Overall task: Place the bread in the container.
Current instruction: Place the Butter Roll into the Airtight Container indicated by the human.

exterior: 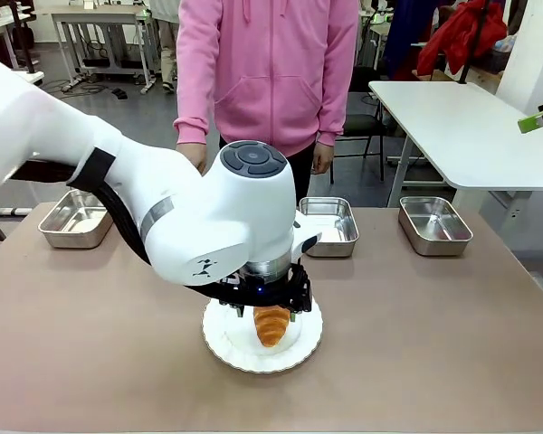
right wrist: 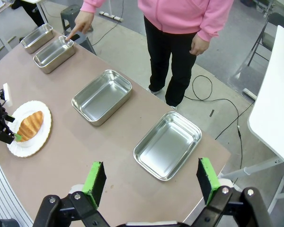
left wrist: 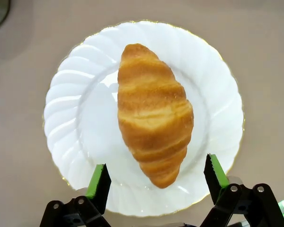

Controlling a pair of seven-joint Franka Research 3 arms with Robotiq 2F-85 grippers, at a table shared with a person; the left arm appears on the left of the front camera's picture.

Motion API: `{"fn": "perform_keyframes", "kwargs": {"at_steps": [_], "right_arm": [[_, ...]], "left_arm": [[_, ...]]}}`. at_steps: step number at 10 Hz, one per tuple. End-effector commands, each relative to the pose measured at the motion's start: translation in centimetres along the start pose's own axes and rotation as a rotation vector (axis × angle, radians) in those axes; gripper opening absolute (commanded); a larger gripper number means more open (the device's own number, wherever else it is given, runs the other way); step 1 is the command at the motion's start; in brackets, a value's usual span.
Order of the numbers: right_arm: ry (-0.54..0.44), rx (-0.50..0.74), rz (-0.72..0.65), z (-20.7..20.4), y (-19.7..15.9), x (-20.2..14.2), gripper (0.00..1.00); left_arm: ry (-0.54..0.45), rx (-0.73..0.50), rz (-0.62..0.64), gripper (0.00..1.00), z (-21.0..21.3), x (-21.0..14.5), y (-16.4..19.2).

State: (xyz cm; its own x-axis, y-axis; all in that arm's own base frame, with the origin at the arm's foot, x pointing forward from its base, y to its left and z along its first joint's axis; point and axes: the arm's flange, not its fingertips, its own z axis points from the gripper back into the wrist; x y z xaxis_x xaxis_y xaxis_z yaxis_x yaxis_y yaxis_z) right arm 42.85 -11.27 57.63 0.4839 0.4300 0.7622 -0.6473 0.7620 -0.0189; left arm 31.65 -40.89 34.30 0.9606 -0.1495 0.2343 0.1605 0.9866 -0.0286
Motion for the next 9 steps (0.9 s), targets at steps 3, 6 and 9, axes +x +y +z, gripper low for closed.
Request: {"fn": "perform_keyframes", "kwargs": {"at_steps": [3,6,9], "right_arm": [[-0.017,0.01,0.0,0.0,0.0,0.1,1.0],[-0.017,0.01,0.0,0.0,0.0,0.1,1.0],[-0.017,0.01,0.0,0.0,0.0,0.1,1.0]], "left_arm": [[-0.025,0.005,0.024,1.0,-2.5,1.2,-1.2],[-0.028,0.02,0.047,1.0,-3.5,1.8,-1.1],[-0.011,0.022,0.037,1.0,-4.4,2.4,-0.9]]}}
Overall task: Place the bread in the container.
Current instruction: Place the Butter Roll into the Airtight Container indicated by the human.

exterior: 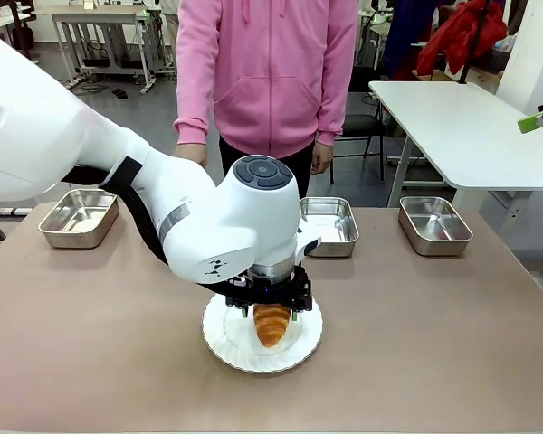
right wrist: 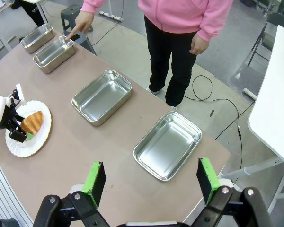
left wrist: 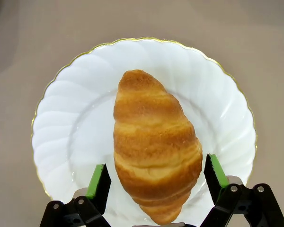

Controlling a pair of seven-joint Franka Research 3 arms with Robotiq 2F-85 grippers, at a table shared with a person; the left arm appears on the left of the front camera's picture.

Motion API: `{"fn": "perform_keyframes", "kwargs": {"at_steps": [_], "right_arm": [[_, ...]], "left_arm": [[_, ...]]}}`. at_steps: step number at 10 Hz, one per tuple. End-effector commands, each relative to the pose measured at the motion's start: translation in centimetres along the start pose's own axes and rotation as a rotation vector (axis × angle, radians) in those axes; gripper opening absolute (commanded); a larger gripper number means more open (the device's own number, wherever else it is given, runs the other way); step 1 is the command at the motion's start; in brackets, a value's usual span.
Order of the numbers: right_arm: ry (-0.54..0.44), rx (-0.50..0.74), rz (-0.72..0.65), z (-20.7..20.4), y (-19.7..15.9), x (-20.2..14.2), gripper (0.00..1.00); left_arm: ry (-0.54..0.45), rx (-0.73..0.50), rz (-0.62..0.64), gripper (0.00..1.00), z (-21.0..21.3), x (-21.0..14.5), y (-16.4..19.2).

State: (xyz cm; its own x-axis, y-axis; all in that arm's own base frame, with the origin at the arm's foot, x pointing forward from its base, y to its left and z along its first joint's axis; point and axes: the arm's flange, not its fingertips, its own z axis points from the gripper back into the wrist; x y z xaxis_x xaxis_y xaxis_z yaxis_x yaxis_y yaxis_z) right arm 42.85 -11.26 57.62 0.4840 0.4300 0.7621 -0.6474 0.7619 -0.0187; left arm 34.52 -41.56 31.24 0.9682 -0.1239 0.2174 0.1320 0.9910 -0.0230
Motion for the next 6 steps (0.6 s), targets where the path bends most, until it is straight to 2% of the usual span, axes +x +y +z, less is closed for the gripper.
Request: {"fn": "perform_keyframes", "kwargs": {"at_steps": [1,2,3,4,5,6], "right_arm": [[-0.018,0.01,0.0,0.03,-0.02,0.15,1.0],[-0.018,0.01,0.0,0.03,-0.02,0.15,1.0],[-0.018,0.01,0.0,0.03,-0.02,0.15,1.0],[-0.018,0.01,0.0,0.03,-0.02,0.15,1.0],[-0.018,0.01,0.0,0.03,-0.02,0.15,1.0],[-0.018,0.01,0.0,0.03,-0.02,0.15,1.0]], "left_arm": [[-0.027,0.01,0.008,1.0,-0.88,0.38,-0.86],[-0.025,0.018,0.006,0.97,-0.96,0.53,-0.83],[-0.015,0.025,0.009,0.8,-1.04,0.64,-0.8],[-0.012,0.024,0.012,0.77,-1.13,0.62,-0.8],[-0.012,0.027,0.011,0.61,-1.16,0.61,-0.8],[-0.033,0.049,0.02,0.58,-1.21,0.75,-0.72]]}}
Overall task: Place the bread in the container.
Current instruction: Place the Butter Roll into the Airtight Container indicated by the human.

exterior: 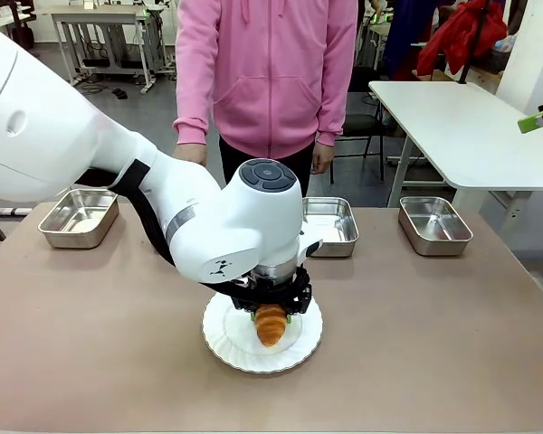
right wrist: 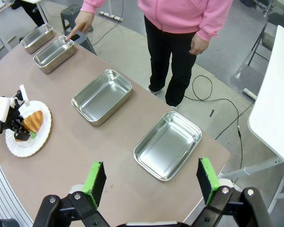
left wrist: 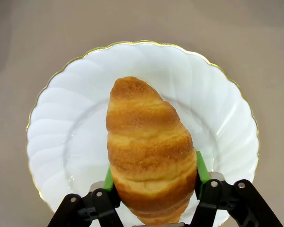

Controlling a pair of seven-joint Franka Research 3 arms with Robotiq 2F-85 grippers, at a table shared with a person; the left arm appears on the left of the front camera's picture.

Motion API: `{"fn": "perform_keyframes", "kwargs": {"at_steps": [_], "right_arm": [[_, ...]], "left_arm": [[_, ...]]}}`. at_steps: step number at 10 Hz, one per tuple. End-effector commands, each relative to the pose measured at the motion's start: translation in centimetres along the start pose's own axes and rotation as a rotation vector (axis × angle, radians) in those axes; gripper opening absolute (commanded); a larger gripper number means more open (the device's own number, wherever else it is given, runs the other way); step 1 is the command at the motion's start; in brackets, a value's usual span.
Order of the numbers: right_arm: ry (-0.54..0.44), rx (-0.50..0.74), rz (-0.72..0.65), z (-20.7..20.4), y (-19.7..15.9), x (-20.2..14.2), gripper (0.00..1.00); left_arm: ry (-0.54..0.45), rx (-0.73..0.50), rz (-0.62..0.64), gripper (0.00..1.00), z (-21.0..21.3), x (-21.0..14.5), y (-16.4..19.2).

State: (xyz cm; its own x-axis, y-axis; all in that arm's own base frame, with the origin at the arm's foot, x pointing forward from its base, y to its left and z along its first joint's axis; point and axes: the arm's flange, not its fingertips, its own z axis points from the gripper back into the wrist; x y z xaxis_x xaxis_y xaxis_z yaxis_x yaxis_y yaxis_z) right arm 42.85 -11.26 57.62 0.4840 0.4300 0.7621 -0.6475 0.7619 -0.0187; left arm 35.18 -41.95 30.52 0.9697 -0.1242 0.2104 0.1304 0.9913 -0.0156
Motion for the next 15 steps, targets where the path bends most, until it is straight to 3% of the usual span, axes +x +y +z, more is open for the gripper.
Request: {"fn": "perform_keyframes", "kwargs": {"at_steps": [1,2,7,8,10,13,15], "right_arm": [[-0.018,0.01,0.0,0.0,0.0,0.1,1.0],[-0.018,0.01,0.0,0.0,0.0,0.1,1.0],[-0.018,0.01,0.0,0.0,0.0,0.1,1.0],[-0.018,0.01,0.0,0.0,0.0,0.1,1.0],[-0.018,0.01,0.0,0.0,0.0,0.1,1.0],[-0.018,0.01,0.0,0.0,0.0,0.1,1.0],[-0.018,0.01,0.0,0.0,0.0,0.1,1.0]], "left_arm": [[-0.05,0.036,0.019,0.41,-0.4,0.3,-0.4],[0.0,0.0,0.0,0.41,0.0,0.0,0.0],[0.0,0.0,0.0,0.41,0.0,0.0,0.0],[-0.01,-0.003,-0.001,0.41,0.2,0.1,-0.2],[-0.134,-0.04,-0.053,0.41,5.2,0.0,0.3],[-0.245,0.065,-0.05,0.41,12.5,5.6,4.3],[-0.137,0.045,-0.051,0.41,11.6,13.3,10.0]]}}
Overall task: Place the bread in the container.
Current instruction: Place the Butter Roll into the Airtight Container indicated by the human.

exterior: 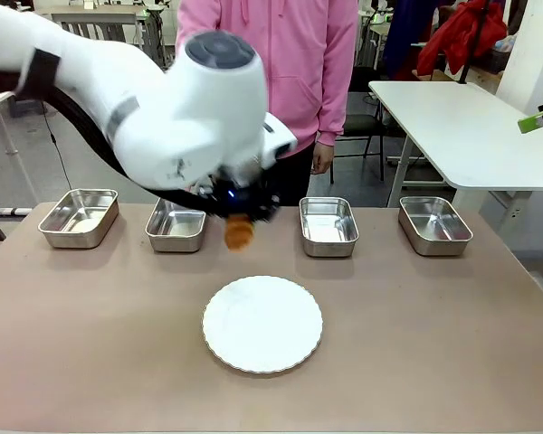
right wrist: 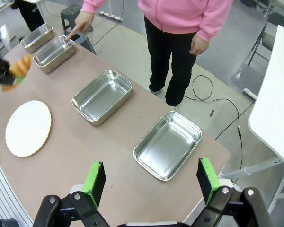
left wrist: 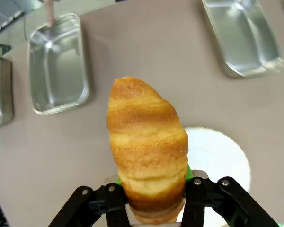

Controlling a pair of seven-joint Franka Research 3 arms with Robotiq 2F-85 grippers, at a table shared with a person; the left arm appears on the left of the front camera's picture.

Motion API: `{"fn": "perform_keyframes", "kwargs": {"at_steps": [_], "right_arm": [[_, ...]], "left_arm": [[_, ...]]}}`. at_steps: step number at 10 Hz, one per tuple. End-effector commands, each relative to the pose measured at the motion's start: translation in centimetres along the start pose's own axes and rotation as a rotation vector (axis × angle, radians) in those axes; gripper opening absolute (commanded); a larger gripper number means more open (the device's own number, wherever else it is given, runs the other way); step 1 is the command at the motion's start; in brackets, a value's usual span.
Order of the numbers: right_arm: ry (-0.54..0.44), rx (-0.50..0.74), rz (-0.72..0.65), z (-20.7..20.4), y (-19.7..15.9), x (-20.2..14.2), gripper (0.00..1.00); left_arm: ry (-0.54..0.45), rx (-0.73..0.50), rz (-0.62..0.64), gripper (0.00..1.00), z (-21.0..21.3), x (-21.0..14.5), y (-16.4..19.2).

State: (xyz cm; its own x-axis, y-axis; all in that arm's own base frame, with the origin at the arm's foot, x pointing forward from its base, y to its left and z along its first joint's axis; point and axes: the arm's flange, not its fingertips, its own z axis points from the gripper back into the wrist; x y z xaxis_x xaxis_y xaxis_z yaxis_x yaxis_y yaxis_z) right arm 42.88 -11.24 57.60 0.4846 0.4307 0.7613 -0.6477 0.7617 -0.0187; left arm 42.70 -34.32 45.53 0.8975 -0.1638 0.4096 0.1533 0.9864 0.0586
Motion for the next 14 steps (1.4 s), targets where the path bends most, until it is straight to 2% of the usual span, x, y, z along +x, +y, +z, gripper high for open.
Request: {"fn": "perform_keyframes", "kwargs": {"at_steps": [1,3,5,6,7,9,10,14], "right_arm": [[-0.019,0.01,0.0,0.1,0.0,0.1,1.0],[-0.019,0.01,0.0,0.1,0.0,0.1,1.0],[-0.019,0.01,0.0,0.1,0.0,0.1,1.0],[-0.019,0.01,0.0,0.1,0.0,0.1,1.0],[-0.019,0.01,0.0,0.1,0.0,0.1,1.0],[-0.019,0.01,0.0,0.1,0.0,0.1,1.0],[-0.019,0.01,0.0,0.1,0.0,0.1,1.0],[-0.019,0.01,0.0,0.1,0.0,0.1,1.0]], "left_arm": [[0.097,-0.037,-0.008,0.41,-4.5,6.0,4.7],[0.096,-0.048,-0.036,0.41,-5.9,9.7,9.1],[0.104,-0.016,-0.055,0.41,-6.7,11.5,11.2],[0.125,0.02,-0.029,0.41,-7.2,11.5,11.3],[0.09,-0.021,-0.035,0.41,-7.9,11.0,12.0],[0.105,-0.012,-0.038,0.41,-7.6,11.5,11.8],[0.112,-0.052,-0.038,0.41,-7.7,10.6,12.2],[0.134,-0.074,-0.026,0.41,-10.5,9.9,15.4]]}}
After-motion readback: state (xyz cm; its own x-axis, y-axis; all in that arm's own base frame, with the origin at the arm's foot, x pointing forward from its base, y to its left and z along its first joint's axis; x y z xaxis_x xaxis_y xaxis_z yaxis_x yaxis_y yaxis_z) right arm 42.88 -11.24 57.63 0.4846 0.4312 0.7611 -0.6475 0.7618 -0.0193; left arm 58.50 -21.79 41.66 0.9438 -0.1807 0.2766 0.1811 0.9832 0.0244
